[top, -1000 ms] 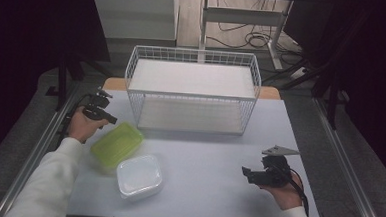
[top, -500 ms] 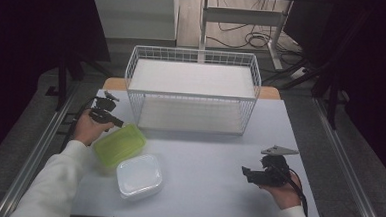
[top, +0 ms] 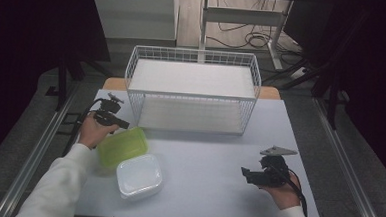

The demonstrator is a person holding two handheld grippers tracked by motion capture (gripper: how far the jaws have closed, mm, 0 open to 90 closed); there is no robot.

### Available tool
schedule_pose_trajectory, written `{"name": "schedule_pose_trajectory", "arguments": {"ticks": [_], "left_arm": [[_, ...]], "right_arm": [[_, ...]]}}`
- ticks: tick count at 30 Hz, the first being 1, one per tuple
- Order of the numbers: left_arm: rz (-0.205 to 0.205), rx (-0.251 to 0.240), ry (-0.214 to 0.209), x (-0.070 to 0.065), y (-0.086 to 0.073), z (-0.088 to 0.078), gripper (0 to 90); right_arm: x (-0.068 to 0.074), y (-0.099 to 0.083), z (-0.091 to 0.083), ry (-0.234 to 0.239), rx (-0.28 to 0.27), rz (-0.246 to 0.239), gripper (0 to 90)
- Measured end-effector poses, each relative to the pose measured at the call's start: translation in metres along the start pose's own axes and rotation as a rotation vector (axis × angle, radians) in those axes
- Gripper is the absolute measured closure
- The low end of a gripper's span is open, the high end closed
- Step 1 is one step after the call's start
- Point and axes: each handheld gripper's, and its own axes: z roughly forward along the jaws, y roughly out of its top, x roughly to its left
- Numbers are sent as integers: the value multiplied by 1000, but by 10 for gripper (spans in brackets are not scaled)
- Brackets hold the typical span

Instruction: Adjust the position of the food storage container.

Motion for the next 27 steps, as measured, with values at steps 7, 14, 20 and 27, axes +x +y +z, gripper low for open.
{"name": "schedule_pose_trajectory", "arguments": {"ticks": [7,14,20,27], "left_arm": [[-80,-64,42,18,-39,-50,900],[-204,-38,45,33,-100,-62,900],[-227,5,26,27,-127,-54,900],[-229,44,24,23,-128,-42,900]], "right_arm": [[0,-1,-2,-3,-2,5,161],[2,1,-2,-2,-4,3,161],[5,3,0,-3,-1,-11,160],[6,2,0,-9,0,-14,160]]}}
